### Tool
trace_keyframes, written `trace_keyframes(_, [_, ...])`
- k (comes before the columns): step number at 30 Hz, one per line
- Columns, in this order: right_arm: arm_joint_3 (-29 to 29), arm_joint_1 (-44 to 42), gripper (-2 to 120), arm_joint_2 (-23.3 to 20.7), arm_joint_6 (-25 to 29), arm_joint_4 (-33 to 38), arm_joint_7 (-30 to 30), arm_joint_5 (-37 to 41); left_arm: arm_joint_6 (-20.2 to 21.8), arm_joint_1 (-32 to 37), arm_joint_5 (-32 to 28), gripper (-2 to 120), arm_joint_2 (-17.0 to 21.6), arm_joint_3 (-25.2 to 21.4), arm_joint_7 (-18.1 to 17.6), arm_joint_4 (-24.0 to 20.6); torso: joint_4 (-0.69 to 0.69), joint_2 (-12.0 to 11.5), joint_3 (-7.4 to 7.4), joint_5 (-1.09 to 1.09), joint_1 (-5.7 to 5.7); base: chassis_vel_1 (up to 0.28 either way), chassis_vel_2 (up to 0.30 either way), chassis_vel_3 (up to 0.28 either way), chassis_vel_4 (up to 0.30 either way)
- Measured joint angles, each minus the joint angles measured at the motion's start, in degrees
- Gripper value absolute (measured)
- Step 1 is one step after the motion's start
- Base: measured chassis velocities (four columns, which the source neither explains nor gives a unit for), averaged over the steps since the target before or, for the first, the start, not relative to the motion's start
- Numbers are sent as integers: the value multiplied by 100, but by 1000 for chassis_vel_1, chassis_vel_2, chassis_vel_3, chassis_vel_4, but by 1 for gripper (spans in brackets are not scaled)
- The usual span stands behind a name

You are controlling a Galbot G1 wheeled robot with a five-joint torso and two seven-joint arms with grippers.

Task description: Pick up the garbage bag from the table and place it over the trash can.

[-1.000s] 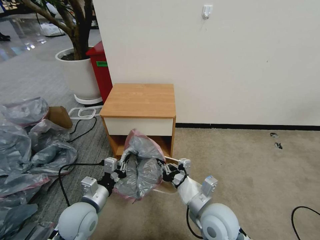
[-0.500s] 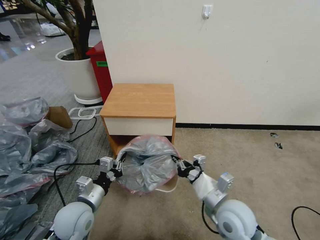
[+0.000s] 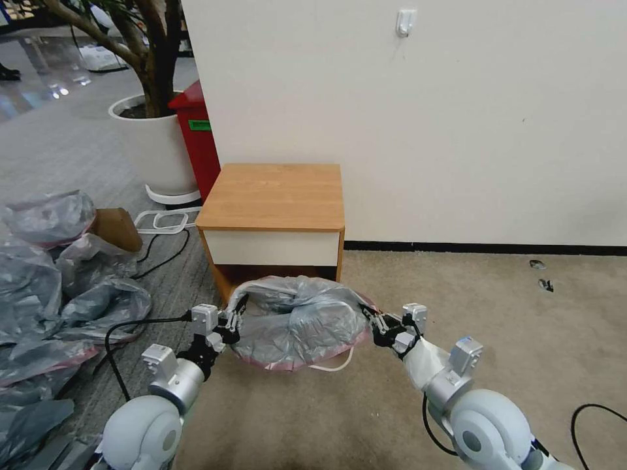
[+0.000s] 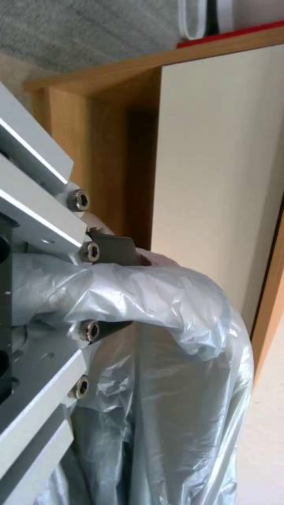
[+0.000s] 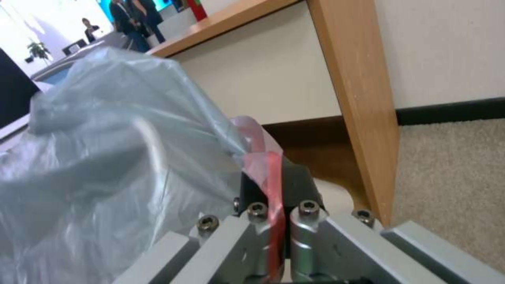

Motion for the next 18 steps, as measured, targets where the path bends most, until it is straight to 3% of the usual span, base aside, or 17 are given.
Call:
trace_keyframes(10, [10, -146, 0, -41, 22, -131, -5, -150, 226, -59, -488, 4, -161, -135, -194, -95, 0, 0, 0, 0, 0, 0, 0, 0, 0])
trace_keyframes(18, [-37, -245, 27, -16, 6, -166, 11, -317, 376, -108, -671, 4, -415, -118, -337, -168, 0, 0, 0, 0, -1, 0, 0, 0, 0])
